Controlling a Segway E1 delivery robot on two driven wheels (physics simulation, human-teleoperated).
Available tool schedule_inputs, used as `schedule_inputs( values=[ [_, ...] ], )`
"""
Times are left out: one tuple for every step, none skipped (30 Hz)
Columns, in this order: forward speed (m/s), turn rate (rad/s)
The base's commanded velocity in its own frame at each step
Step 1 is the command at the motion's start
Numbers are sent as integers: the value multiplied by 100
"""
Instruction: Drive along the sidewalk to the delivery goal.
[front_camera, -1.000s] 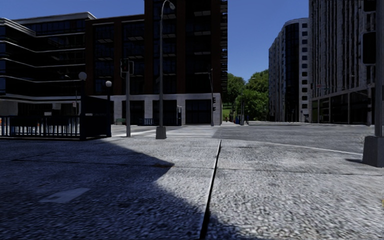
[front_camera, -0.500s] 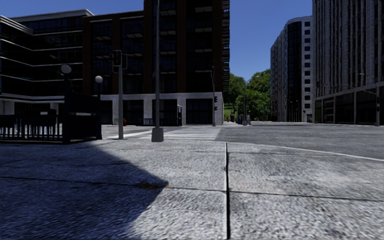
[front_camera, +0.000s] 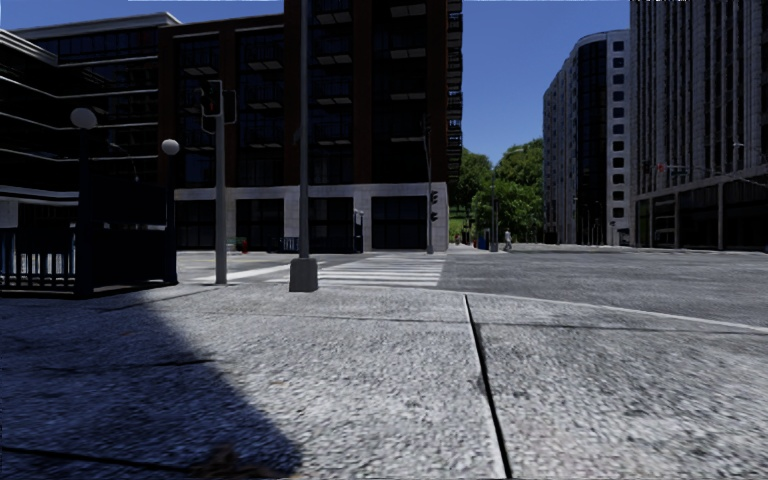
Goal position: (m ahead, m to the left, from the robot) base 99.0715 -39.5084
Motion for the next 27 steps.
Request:
schedule_inputs(
  values=[
    [199, 0],
    [199, 0],
    [199, 0],
    [199, 0],
    [199, 0],
    [199, 0],
    [199, 0],
    [198, 0],
    [198, 0],
    [198, 0],
    [198, 0],
    [198, 0],
    [198, 0],
    [198, 0],
    [198, 0],
    [198, 0],
    [198, 0],
    [198, 0],
    [198, 0],
    [198, 0],
    [198, 0],
    [198, 0],
    [198, 0],
    [198, 0],
    [198, 0],
    [198, 0],
    [198, 0]
  ],
)
